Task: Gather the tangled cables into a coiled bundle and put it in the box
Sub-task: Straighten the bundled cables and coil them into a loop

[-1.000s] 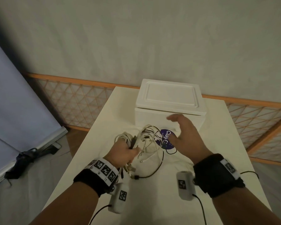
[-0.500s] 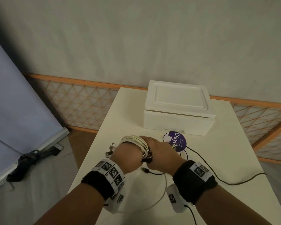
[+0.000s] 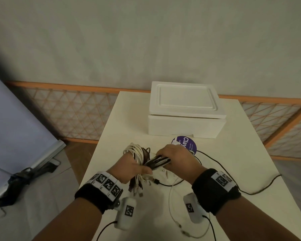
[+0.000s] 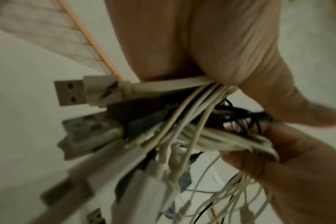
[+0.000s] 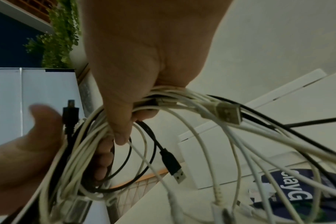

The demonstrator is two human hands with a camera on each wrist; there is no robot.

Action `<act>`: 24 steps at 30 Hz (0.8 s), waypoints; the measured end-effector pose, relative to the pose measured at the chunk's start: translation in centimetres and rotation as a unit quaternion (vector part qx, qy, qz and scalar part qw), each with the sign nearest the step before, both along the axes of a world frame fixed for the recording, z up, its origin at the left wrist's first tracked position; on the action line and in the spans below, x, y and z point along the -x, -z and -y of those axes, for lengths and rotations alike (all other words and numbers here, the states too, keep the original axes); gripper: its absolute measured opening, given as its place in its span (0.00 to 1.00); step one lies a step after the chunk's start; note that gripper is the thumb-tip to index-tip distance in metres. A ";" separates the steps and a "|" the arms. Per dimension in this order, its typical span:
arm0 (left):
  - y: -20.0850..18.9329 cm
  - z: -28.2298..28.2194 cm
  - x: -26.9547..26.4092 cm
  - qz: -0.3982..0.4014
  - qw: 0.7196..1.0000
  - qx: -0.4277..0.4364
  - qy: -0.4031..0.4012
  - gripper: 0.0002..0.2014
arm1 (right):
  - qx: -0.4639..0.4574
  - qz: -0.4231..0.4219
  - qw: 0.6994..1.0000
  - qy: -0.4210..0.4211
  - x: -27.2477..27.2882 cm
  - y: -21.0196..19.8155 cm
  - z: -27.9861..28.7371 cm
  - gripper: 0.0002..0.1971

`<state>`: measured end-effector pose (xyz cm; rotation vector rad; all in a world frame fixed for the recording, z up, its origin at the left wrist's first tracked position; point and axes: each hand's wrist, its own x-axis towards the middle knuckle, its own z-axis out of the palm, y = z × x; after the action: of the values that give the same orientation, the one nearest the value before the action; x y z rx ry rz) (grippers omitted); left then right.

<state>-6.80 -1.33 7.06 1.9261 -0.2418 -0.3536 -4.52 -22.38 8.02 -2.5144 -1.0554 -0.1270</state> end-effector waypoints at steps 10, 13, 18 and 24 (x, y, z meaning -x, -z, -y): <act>-0.3 0.4 0.0 -0.108 0.975 0.163 -0.106 0.20 | -0.002 0.040 0.999 0.016 -0.1 0.3 1.5 0.12; -0.8 0.8 0.0 -0.165 0.913 0.337 -0.157 0.15 | 0.000 0.032 0.999 0.015 -0.9 0.4 2.6 0.11; -1.4 0.7 -0.2 -0.188 0.861 0.435 -0.186 0.18 | 0.004 0.025 0.999 0.038 -1.8 0.9 4.2 0.10; -1.1 1.3 -0.2 -0.097 0.910 0.369 -0.162 0.14 | -0.010 0.026 0.999 0.043 -1.9 0.5 3.7 0.09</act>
<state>-6.61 -2.60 8.13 1.1429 0.0794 -0.1869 -2.65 -26.12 7.51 -2.5516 -0.9609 -0.2271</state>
